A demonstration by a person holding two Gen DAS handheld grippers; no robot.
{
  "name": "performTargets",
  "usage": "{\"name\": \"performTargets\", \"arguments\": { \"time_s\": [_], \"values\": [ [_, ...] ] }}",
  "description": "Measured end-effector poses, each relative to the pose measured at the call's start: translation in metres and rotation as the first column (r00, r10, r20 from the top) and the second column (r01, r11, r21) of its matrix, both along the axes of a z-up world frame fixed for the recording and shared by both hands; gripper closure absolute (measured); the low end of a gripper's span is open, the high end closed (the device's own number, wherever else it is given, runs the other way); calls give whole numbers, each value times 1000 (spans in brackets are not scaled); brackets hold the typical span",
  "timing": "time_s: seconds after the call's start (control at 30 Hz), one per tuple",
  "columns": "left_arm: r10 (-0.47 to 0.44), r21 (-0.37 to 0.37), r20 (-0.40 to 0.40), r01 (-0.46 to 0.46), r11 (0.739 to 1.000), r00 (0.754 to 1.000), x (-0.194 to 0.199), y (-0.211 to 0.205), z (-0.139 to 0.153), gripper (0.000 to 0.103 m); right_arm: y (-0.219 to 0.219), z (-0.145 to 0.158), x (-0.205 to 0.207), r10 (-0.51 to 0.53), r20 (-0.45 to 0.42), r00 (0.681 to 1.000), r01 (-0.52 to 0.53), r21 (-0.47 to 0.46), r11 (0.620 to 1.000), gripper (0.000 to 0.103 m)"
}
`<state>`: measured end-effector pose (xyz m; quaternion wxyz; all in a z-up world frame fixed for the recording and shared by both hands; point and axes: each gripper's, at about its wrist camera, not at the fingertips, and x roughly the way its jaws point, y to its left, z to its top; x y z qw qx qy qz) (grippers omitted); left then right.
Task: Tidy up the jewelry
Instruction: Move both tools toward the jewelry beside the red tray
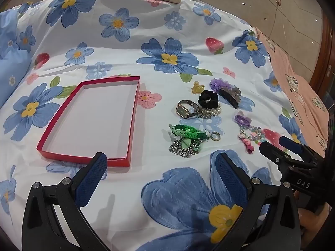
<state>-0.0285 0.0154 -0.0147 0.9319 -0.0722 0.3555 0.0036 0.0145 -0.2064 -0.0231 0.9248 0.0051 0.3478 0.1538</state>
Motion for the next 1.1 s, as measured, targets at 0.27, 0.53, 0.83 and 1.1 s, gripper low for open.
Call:
{"name": "performTargets", "arguments": {
  "time_s": [0.27,0.53,0.83,1.1],
  "values": [
    [4,-7,-4,-4,1000,1000,2,1,1,0,1,1,1,3,25,1000,-3,9,1000,10],
    [3,-7,-7,-3,1000,1000,4,1,2,0,3,2,1,6,3,1000,-6,2,1000,10],
    [7,-10,-10,-7,1000,1000,7,-2,-2,0,2,1,2,9,-9,1000,-9,-2,1000,10],
    [3,-5,-1,-3,1000,1000,19,-1,0,0,2,0,11,11,0,1000,-11,14,1000,10]
  ]
}}
